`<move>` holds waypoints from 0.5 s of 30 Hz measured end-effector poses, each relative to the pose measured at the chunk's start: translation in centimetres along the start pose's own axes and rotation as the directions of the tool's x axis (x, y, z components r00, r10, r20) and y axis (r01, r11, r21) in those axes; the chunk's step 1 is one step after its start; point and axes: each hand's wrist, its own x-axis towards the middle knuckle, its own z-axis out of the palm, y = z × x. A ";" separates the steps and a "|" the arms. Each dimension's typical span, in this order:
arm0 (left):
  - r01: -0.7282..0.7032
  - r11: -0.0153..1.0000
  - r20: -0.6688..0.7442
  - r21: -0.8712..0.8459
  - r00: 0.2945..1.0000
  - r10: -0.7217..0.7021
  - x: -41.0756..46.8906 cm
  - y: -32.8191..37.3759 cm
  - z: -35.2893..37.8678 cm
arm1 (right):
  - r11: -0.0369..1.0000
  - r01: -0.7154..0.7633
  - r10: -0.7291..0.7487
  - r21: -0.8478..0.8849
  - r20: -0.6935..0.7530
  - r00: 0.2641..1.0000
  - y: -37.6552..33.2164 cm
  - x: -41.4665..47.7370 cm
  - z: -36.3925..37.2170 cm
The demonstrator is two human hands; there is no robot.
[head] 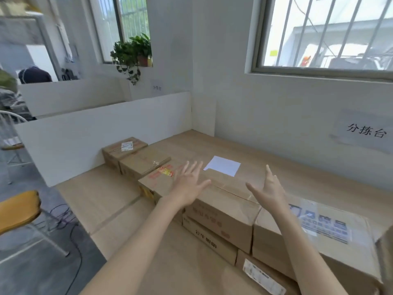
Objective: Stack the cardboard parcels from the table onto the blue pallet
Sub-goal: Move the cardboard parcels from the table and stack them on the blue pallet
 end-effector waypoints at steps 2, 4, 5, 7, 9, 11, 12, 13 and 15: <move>0.013 1.000 0.043 0.008 0.999 -0.013 1.6 -2.5 1.3 | 0.996 -0.033 0.036 -0.077 0.040 0.999 0.4 0.9 2.1; 0.005 1.000 0.121 0.017 0.993 -0.007 3.3 -4.7 2.8 | 0.981 -0.081 0.097 -0.173 0.088 0.991 1.2 1.5 3.9; -0.004 1.000 0.153 0.019 0.988 0.001 4.1 -5.6 3.7 | 0.971 -0.108 0.131 -0.215 0.097 0.987 1.7 1.7 4.8; -0.030 0.999 0.200 0.025 0.979 0.025 6.0 -7.1 5.0 | 0.947 -0.153 0.187 -0.282 0.097 0.978 2.4 1.9 6.1; -0.051 0.998 0.251 0.032 0.967 0.042 7.5 -8.3 6.3 | 0.923 -0.176 0.222 -0.341 0.099 0.970 2.8 1.6 6.9; -0.056 0.998 0.317 0.040 0.948 0.040 8.6 -9.2 7.5 | 0.897 -0.200 0.261 -0.395 0.106 0.960 3.0 1.0 7.8; -0.056 0.997 0.349 0.044 0.936 0.037 9.1 -9.6 8.0 | 0.879 -0.208 0.278 -0.428 0.107 0.955 3.0 0.8 8.2; -0.057 0.997 0.375 0.048 0.926 0.035 9.6 -10.0 8.3 | 0.861 -0.210 0.288 -0.464 0.103 0.952 2.9 0.8 8.5; -0.058 0.997 0.426 0.044 0.904 0.034 10.6 -10.6 8.9 | 0.832 -0.212 0.294 -0.513 0.084 0.952 2.8 0.6 9.0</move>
